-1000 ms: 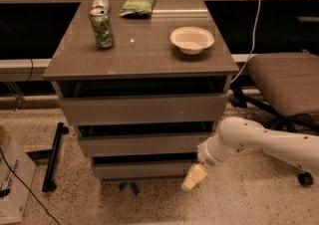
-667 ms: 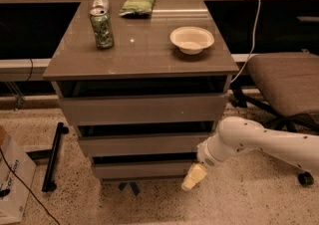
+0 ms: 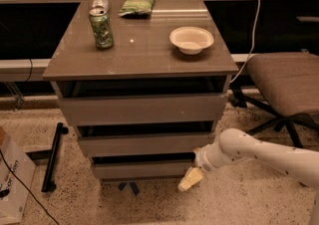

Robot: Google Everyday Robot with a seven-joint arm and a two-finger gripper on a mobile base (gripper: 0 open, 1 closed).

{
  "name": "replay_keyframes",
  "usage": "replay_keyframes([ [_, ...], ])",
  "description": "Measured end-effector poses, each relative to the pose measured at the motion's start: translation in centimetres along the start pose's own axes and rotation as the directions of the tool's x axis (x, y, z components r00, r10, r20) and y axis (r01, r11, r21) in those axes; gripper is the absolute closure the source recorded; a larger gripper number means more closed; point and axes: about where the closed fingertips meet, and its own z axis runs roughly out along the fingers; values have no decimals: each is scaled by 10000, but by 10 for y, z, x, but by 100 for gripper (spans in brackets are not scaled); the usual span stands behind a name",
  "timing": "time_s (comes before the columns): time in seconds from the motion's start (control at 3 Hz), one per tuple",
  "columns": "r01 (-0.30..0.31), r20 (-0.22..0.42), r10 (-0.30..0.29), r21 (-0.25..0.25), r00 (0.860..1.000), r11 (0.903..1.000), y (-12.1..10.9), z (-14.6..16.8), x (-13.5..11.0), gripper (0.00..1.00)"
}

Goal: Open bottom drawer

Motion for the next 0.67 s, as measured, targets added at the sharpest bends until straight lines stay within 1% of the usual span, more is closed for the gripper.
replay_keyframes([
  [0.33, -187, 907, 196, -105, 9957, 9998, -17, 26, 15, 0],
  [0.67, -667, 1651, 707, -299, 9837, 9973, -37, 50, 29, 0],
])
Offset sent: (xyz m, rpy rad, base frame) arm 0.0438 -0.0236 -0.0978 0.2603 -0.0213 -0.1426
